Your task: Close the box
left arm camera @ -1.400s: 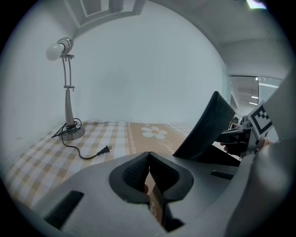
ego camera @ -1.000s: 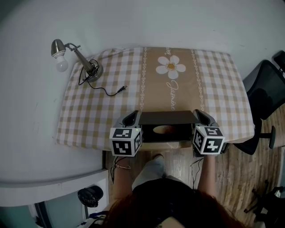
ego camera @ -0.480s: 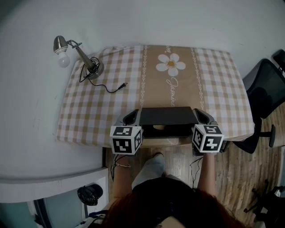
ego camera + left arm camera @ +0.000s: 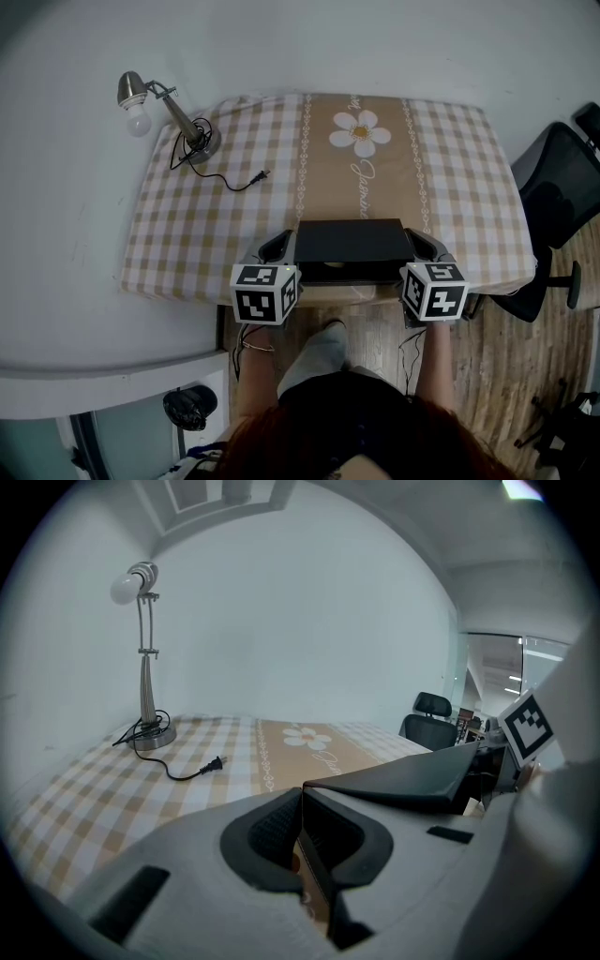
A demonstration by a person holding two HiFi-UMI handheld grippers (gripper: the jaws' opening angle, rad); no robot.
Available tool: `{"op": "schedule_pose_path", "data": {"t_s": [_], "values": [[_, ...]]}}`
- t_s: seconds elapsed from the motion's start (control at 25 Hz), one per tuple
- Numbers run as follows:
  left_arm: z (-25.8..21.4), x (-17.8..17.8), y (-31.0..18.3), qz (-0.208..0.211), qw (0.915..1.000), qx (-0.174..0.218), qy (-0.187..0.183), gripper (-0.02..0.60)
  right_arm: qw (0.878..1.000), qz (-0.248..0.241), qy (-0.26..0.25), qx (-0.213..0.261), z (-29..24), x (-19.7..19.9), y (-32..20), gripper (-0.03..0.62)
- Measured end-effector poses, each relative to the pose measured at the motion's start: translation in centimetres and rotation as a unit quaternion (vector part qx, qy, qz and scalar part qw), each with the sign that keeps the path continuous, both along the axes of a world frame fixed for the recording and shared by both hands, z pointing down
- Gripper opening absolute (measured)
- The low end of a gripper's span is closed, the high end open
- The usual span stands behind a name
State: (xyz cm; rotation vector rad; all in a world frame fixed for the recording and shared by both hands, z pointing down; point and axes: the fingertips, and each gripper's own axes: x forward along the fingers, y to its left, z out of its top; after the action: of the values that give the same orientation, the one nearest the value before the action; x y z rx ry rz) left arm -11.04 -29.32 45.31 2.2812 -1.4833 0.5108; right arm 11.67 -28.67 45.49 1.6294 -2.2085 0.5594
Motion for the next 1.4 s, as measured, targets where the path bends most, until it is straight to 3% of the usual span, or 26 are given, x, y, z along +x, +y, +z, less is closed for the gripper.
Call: {"op": "schedule_pose_path", "data": {"t_s": [1.4], "values": [[-1.0,1.4,6.1,0.01,0.9997,0.011,0.017,0.029,0.999,-0.029,0.006,0.023,-1.0,-0.5,5.1,0.017]]}}
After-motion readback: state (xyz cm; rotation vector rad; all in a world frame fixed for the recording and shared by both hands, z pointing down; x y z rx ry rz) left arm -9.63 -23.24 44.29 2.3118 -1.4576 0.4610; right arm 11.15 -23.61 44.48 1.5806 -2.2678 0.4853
